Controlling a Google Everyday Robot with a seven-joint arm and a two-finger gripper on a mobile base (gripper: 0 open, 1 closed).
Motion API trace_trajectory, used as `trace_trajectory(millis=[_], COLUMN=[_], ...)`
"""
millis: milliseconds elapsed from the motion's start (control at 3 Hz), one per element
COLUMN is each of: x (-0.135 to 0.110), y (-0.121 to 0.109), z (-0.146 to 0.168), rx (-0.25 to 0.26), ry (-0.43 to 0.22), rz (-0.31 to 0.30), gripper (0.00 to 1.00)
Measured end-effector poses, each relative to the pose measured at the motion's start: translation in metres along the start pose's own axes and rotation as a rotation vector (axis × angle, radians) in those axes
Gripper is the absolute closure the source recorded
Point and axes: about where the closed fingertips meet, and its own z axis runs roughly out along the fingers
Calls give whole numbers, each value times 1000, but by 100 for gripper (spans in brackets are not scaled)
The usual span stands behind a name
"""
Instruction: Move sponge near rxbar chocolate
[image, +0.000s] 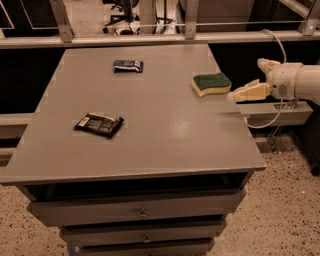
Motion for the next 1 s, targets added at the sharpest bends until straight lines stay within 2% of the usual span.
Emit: trace_trajectory(millis=[333,1000], x=[7,17], y=[-4,4], z=[19,48], rx=[-8,-50], ry=[9,24], rz=[15,36], gripper=[0,0])
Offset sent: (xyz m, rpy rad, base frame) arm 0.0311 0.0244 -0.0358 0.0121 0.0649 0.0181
